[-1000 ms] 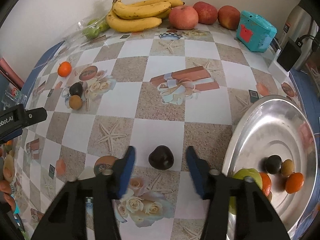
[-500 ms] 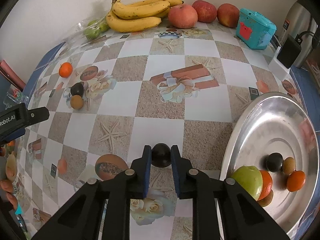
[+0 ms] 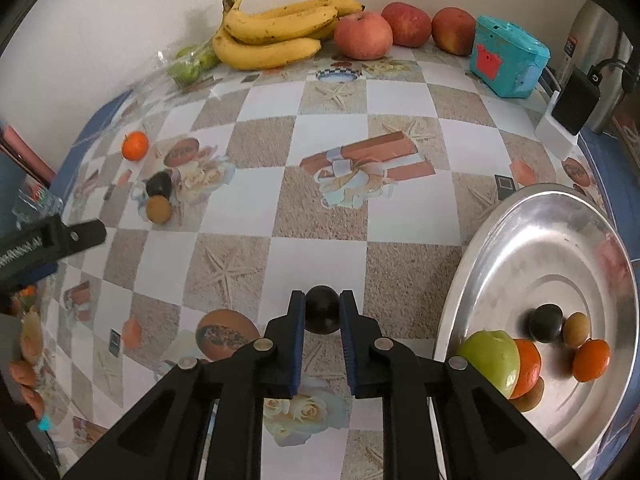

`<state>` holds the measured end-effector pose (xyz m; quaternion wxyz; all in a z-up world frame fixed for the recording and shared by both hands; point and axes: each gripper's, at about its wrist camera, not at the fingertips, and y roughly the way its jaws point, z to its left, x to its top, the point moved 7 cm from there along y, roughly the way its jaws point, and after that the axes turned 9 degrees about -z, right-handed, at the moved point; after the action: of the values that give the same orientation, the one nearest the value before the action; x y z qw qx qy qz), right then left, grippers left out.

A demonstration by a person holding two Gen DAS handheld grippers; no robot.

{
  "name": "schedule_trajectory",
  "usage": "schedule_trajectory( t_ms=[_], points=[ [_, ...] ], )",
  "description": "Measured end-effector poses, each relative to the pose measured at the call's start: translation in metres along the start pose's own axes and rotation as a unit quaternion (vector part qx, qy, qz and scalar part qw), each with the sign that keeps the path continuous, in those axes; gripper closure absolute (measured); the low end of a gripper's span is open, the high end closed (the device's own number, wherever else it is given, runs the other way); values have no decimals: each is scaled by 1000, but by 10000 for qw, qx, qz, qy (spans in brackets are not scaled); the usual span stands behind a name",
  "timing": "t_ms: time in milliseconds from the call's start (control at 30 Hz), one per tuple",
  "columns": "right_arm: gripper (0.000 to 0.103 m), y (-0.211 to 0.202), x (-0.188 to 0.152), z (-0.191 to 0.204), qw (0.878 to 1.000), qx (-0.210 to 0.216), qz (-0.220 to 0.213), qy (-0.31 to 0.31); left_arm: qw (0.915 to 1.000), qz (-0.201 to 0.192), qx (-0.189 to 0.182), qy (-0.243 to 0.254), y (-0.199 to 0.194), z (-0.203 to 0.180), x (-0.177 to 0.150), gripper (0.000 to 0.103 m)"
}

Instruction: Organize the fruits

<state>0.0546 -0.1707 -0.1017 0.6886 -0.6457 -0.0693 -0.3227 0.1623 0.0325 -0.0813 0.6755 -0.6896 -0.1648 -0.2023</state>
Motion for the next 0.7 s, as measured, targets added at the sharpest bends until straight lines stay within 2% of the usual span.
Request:
schedule_trajectory(
  t_ms=[300,367,433,467,567,700],
  points=[
    [91,-8,8,-6,9997,91,-122,178,10000,7,-13,-3,1,-1,0,0],
    [87,-6,8,-7,9997,102,-112,211,10000,16,-22,3,1,-1,0,0],
    [64,-4,7,-6,9996,125,-96,212,10000,23,-29,2,1,-2,-1,0],
    [60,-2,7,-4,9997,138,-85,182,10000,23,-28,4,2,-2,-1,0],
    [60,3,3,0,9999,132,-5,29,10000,28,-30,1,2,-2,-1,0],
    [60,13,-5,5,9993,-105,149,-336,10000,44,-30,-8,3,-2,-2,0]
  ],
)
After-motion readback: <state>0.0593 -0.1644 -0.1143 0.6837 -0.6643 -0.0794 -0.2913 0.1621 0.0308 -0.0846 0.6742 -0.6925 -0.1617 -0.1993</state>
